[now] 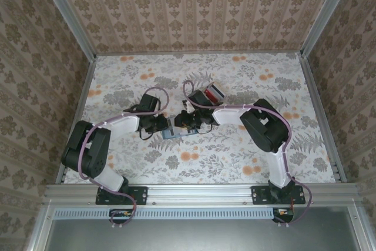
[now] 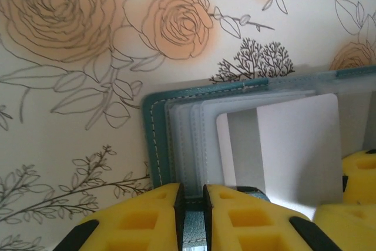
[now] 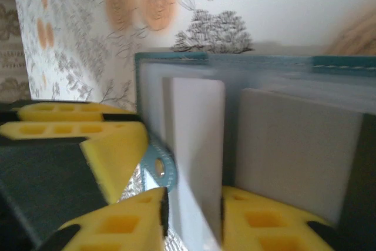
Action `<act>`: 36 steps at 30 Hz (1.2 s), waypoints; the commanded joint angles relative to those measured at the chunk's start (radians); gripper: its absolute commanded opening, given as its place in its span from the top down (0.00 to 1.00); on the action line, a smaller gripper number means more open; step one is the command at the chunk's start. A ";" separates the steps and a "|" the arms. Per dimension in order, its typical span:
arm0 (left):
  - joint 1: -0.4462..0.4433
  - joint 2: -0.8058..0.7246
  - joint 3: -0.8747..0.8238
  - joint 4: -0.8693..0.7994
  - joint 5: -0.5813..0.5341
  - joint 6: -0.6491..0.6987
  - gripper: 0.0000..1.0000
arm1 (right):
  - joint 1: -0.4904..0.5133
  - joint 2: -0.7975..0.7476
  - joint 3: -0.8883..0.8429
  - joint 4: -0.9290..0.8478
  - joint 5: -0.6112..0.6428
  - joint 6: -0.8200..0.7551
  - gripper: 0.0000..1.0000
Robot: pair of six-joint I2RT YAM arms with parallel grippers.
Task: Put the credit cards into the card holder
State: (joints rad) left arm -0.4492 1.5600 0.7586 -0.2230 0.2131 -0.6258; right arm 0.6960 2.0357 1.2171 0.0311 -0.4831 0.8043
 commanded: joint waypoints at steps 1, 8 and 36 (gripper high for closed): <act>-0.019 -0.013 -0.026 -0.041 0.055 -0.011 0.80 | 0.007 -0.053 0.019 -0.162 0.101 -0.090 0.66; -0.013 -0.016 -0.026 -0.039 0.061 -0.006 0.80 | -0.022 -0.104 0.027 -0.257 0.147 -0.156 0.62; -0.014 -0.043 -0.050 -0.009 0.070 -0.026 0.78 | 0.035 0.043 0.127 -0.279 0.056 -0.142 0.90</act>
State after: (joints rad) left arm -0.4583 1.5356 0.7319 -0.2230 0.2653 -0.6334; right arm 0.7067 2.0476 1.3121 -0.2150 -0.3927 0.6575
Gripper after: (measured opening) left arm 0.215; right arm 0.104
